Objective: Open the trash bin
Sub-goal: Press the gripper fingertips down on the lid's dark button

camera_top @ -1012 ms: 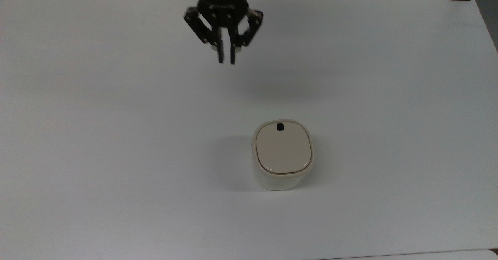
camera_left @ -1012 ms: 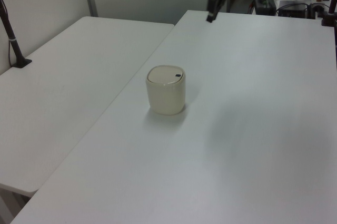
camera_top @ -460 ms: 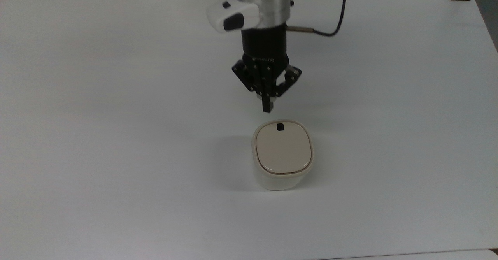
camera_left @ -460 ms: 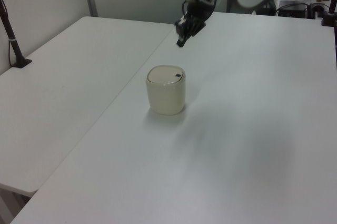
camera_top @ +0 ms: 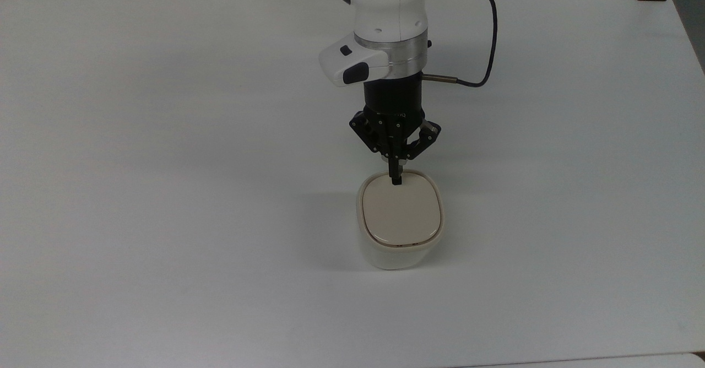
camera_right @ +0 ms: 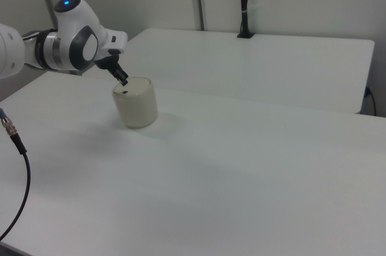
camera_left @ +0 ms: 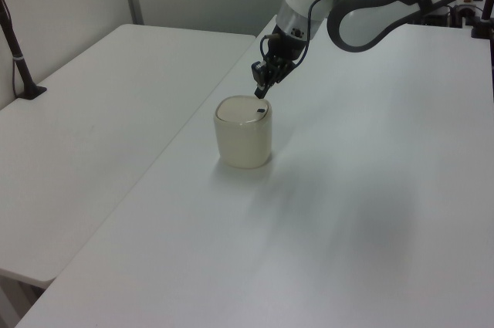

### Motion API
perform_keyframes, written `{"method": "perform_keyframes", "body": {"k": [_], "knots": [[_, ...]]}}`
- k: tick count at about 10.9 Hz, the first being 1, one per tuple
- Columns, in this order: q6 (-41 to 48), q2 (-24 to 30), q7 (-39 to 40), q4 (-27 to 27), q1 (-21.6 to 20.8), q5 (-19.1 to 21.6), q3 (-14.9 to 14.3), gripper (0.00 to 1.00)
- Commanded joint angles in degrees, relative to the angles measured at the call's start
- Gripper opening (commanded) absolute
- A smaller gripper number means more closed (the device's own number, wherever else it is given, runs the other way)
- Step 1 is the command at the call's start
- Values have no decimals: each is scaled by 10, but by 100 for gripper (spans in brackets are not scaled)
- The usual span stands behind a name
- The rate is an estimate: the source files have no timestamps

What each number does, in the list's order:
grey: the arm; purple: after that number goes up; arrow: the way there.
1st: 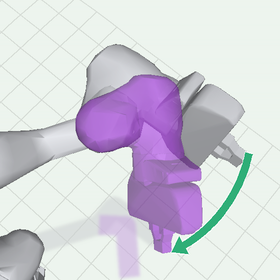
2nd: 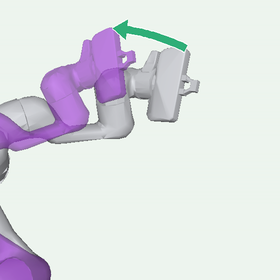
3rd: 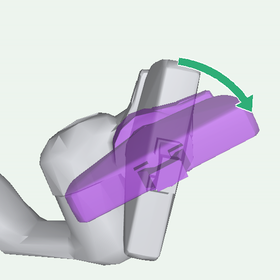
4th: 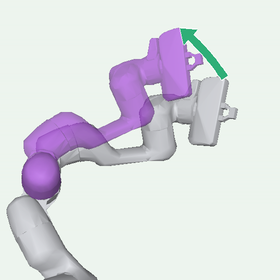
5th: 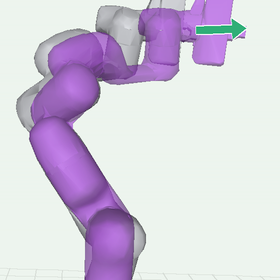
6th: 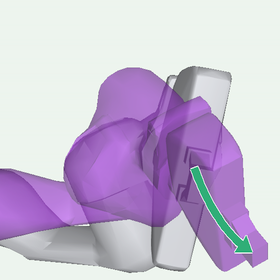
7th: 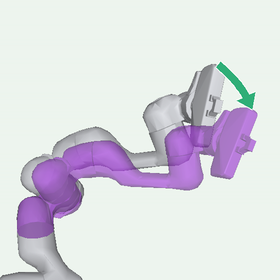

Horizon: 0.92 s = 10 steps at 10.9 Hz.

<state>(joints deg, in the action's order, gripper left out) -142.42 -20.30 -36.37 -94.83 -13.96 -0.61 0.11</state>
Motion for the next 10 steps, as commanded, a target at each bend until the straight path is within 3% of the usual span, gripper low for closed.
{"method": "perform_keyframes", "body": {"k": [1,4,8,10], "knots": [[-22,-4,-17,-20,-12,-12,-3,0],[-47,-19,-28,-20,-12,-23,-2,0],[-64,-26,-63,-30,-12,-84,0,0],[-60,-26,-63,-40,-6,-124,19,0]]}}
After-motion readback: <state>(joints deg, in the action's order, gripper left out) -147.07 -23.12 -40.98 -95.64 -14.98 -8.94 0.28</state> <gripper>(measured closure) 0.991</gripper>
